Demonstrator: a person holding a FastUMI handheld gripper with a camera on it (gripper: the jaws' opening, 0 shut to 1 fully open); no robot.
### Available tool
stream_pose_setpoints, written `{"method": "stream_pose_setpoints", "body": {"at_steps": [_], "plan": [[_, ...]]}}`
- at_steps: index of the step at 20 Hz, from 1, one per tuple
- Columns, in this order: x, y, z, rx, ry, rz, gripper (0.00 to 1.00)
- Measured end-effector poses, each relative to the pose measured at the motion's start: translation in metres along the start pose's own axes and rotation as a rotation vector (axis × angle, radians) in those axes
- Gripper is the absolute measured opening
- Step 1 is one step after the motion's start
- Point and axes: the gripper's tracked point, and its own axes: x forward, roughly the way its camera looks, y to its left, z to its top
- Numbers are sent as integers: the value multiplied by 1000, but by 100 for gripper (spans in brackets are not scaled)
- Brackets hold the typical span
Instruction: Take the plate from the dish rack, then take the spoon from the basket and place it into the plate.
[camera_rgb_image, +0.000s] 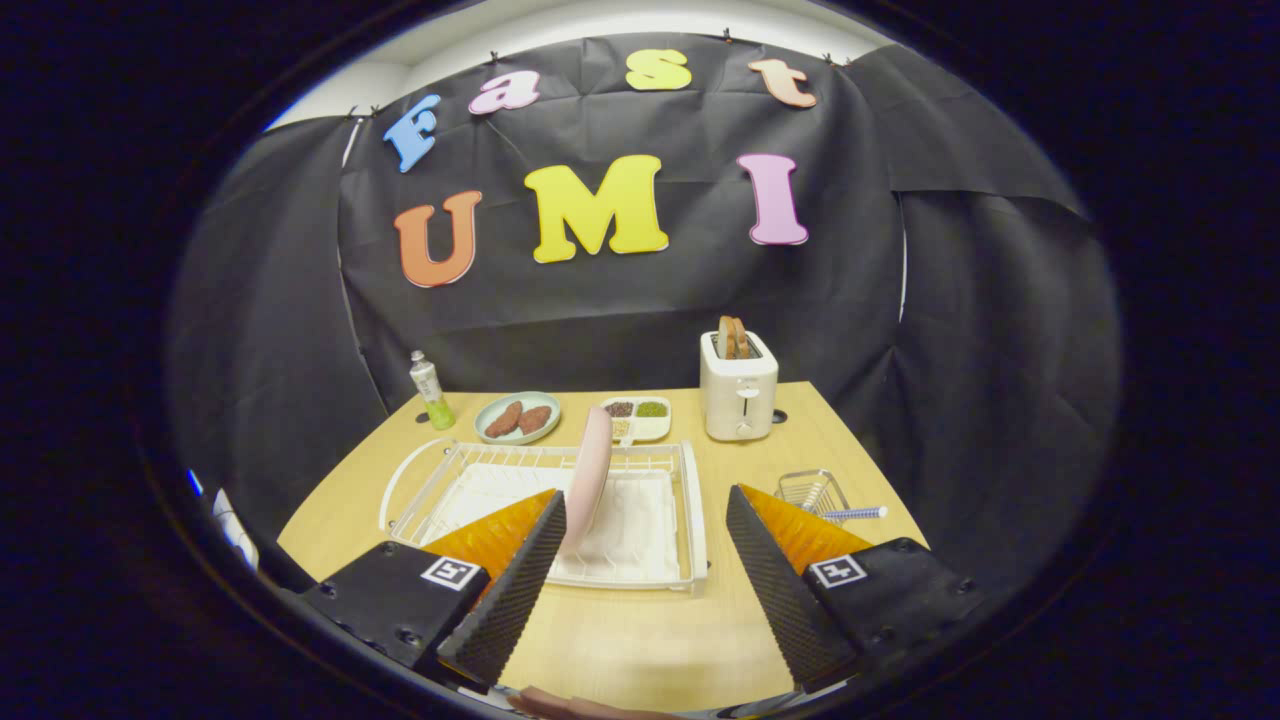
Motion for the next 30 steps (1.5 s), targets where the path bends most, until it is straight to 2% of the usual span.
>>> {"method": "stream_pose_setpoints", "body": {"at_steps": [2, 6, 9, 12, 15, 19, 23, 26, 30], "plan": [[25, 6, 17, -35, 44, -19, 100], [63, 29, 30, -65, 213, -20, 100], [79, 36, 22, -65, 407, -80, 93], [90, 46, 25, -32, 521, -121, 84], [105, 45, 31, -56, 541, -205, 66], [122, 47, 25, -50, 603, -265, 43], [128, 40, 14, -55, 656, -350, 30], [122, 40, 16, -86, 625, -429, 18], [109, 48, 30, -160, 531, -516, 13]]}}
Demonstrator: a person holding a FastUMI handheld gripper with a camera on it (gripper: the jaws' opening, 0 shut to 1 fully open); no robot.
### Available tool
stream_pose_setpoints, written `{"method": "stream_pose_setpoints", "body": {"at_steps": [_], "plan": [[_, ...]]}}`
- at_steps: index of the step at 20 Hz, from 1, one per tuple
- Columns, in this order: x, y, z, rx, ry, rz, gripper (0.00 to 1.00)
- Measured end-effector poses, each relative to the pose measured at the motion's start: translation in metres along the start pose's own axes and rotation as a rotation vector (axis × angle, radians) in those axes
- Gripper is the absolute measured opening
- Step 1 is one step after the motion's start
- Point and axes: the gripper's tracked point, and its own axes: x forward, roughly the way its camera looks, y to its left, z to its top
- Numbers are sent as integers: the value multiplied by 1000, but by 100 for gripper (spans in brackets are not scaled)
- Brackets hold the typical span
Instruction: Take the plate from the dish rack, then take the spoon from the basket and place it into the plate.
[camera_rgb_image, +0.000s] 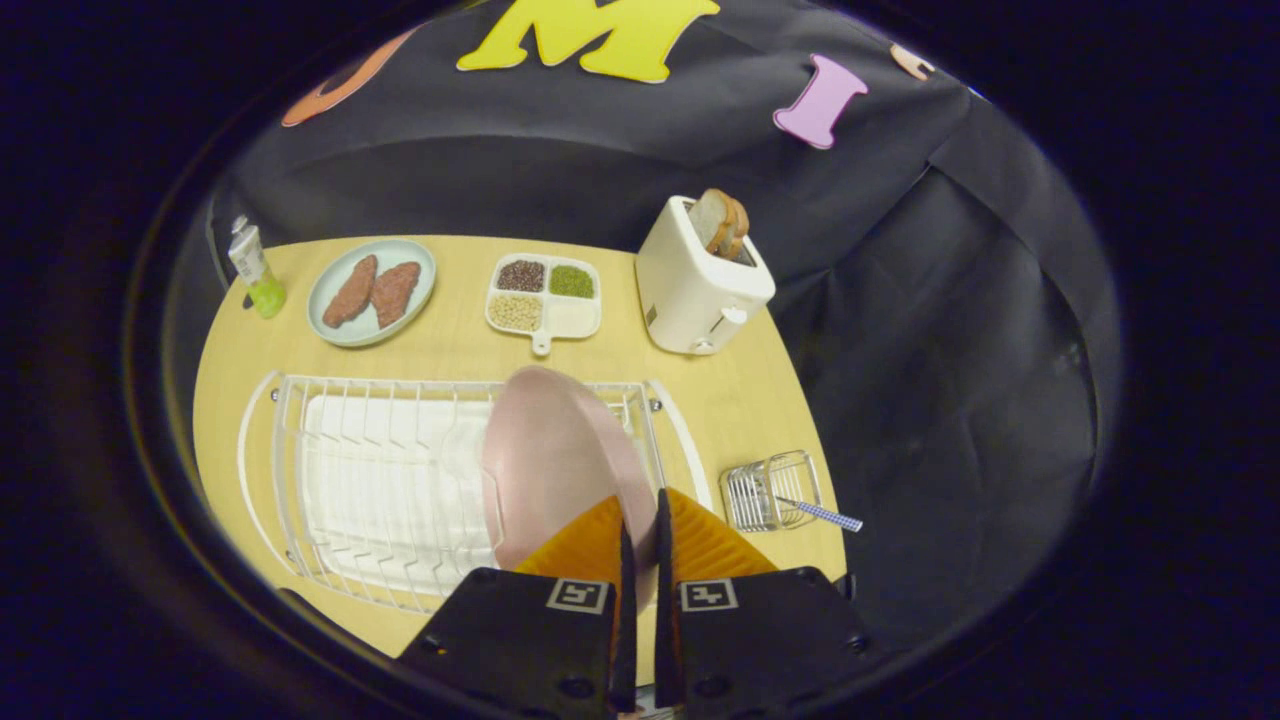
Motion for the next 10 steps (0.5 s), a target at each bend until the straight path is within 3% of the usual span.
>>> {"method": "stream_pose_setpoints", "body": {"at_steps": [3, 5, 8, 10], "plan": [[-7, -5, 1, 8, -55, -61, 12], [-11, -6, 1, 29, -91, -57, 12], [-23, -12, -12, 44, -105, -9, 12], [-37, -10, -28, 58, -113, 74, 12]]}}
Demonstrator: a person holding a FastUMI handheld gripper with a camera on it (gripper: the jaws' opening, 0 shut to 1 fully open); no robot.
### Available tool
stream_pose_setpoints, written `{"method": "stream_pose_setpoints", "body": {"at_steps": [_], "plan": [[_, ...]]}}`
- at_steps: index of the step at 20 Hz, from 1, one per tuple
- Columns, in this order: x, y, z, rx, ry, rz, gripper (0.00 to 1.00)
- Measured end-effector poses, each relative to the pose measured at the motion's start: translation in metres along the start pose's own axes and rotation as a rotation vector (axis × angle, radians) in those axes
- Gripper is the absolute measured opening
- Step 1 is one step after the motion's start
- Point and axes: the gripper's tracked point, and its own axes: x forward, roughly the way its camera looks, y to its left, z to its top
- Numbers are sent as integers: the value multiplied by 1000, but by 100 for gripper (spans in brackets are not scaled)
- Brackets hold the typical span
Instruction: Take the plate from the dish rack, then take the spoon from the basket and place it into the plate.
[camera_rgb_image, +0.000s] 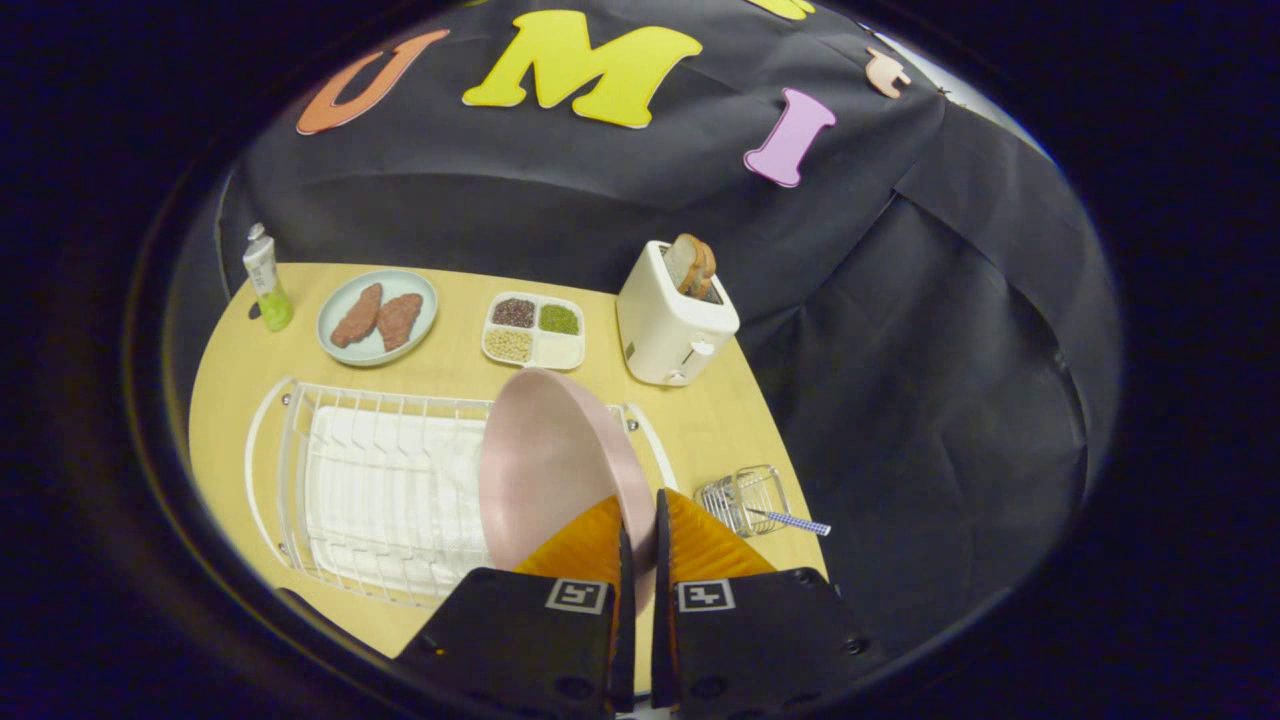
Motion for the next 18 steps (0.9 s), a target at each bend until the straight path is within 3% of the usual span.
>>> {"method": "stream_pose_setpoints", "body": {"at_steps": [7, 12, 16, 18], "plan": [[-46, -5, -76, 62, -19, 299, 12], [-20, -18, -171, 91, 22, 400, 12], [6, -13, -235, 181, 111, 551, 12], [29, -19, -254, 221, 138, 561, 12]]}}
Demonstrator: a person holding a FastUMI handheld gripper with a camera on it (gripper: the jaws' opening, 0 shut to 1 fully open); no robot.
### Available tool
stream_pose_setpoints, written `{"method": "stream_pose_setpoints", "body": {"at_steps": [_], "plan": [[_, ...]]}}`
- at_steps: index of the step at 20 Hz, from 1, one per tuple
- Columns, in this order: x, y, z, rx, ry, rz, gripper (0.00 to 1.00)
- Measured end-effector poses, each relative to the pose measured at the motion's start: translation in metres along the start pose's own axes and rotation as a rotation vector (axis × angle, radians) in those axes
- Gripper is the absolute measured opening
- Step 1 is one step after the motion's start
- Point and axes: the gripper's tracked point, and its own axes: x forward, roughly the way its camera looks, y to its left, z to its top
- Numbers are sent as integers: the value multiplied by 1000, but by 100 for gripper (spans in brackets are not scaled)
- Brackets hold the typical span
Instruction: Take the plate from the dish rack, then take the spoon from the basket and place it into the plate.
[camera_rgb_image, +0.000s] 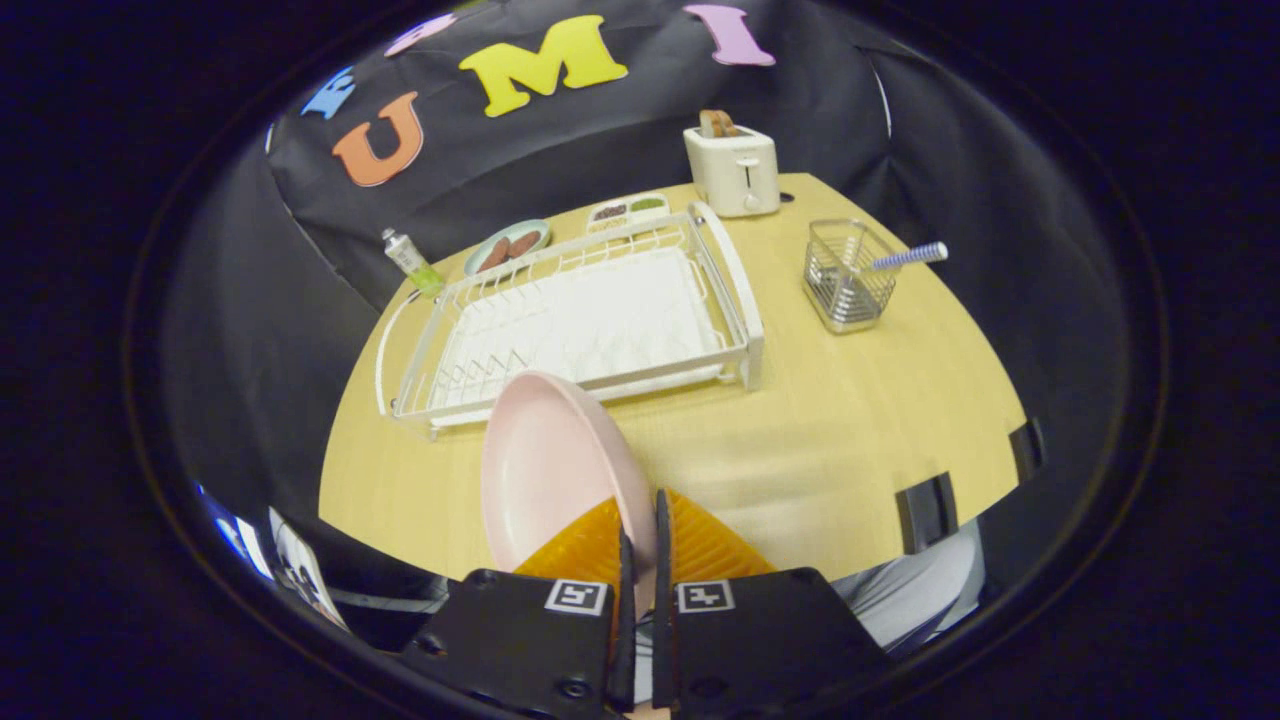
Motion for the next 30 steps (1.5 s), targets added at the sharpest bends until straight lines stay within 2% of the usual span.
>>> {"method": "stream_pose_setpoints", "body": {"at_steps": [2, 6, 9, 14, 16, 17, 19, 25, 26, 29, 30], "plan": [[16, -27, -1, 44, -10, -29, 12], [37, -38, -6, 124, 5, 54, 13], [42, -46, -4, 114, -4, 80, 15], [43, -66, 13, 41, -136, 20, 16], [34, -60, 27, -5, -223, 56, 23], [28, -63, 36, -3, -276, 65, 40], [17, -66, 50, -22, -372, 81, 52], [-13, -103, 93, -181, -655, -9, 100], [-19, -113, 98, -183, -675, -39, 100], [-20, -132, 116, -160, -705, -31, 100], [-18, -140, 123, -171, -701, -51, 100]]}}
